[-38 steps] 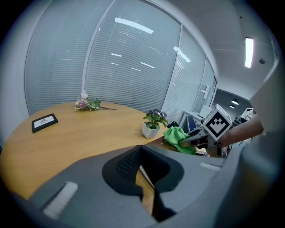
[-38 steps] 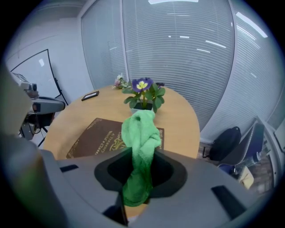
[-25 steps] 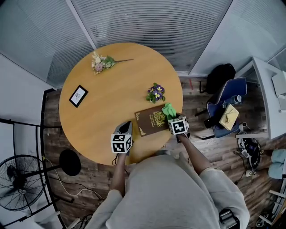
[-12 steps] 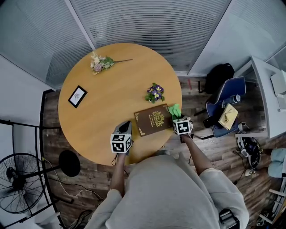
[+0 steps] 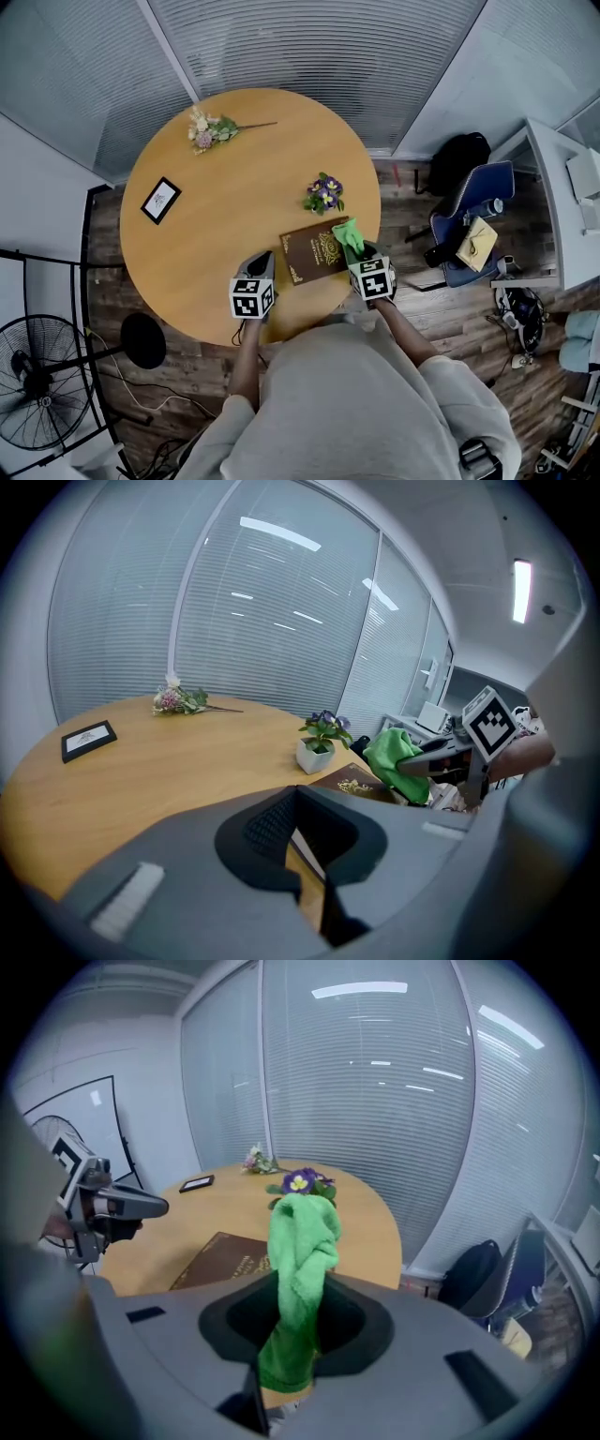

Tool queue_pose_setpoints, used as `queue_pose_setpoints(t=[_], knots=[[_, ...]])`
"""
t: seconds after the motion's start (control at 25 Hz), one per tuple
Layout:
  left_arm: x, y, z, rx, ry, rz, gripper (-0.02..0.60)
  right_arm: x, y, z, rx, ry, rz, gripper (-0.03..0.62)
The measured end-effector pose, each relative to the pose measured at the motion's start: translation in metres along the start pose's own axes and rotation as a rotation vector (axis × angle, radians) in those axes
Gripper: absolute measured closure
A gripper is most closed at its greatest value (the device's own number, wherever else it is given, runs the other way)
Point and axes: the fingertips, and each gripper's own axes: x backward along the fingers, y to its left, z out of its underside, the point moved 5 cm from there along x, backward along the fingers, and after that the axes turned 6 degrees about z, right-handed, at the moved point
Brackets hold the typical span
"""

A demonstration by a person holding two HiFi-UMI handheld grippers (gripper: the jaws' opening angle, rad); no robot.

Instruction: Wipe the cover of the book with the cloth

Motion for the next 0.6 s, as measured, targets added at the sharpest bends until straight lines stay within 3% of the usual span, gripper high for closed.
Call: queue_pose_setpoints(t=[0.6], knots=[[0.009, 0.004, 0.008, 0.024, -0.004, -0.027, 0.572, -0.003, 0.109, -0.017, 0.072, -0.014, -0.227, 0.496]])
